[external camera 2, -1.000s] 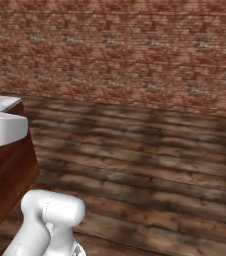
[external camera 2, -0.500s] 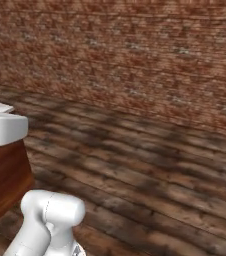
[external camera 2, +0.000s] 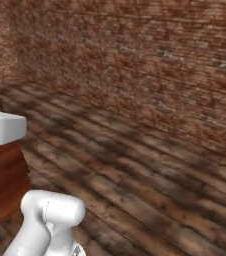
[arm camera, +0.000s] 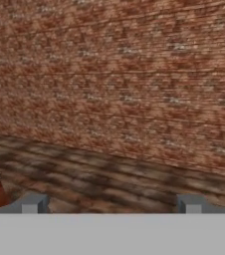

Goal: Transport the fish and squash to the fridge. Place the fish on the rack containing meat and place the squash on the rack containing the vegetable, ensuring meats and vegetables are on different racks.

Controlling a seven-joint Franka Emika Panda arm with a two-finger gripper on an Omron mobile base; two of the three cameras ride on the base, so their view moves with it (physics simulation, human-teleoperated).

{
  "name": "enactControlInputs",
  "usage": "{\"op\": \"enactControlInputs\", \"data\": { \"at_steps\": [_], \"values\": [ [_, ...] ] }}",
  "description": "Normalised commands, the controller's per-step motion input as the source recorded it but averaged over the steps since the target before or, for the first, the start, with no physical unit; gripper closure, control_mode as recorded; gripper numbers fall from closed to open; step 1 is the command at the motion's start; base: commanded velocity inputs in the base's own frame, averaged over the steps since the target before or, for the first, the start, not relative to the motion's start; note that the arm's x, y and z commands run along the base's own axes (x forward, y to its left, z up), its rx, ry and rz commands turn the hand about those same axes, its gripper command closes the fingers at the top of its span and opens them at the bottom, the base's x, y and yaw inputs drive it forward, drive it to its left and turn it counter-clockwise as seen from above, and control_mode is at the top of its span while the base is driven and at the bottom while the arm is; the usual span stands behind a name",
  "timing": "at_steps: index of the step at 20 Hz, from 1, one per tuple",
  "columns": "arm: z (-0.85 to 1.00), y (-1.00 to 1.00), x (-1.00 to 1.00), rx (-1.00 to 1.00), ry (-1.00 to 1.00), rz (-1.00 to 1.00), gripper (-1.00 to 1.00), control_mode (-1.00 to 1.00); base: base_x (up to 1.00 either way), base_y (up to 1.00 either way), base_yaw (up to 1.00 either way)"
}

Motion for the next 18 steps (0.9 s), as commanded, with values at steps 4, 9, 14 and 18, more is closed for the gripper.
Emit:
{"op": "enactControlInputs", "data": {
  "at_steps": [4,9,14,18],
  "values": [
    [0.00,0.00,0.00,0.00,0.00,0.00,-1.00,1.00,1.00,-0.66,0.46],
    [0.00,0.00,0.00,0.00,0.00,0.00,-1.00,1.00,1.00,-0.51,0.57],
    [0.00,0.00,0.00,0.00,0.00,0.00,-1.00,1.00,1.00,-0.52,0.59],
    [0.00,0.00,0.00,0.00,0.00,0.00,-1.00,1.00,0.97,-0.66,0.56]
  ]
}}
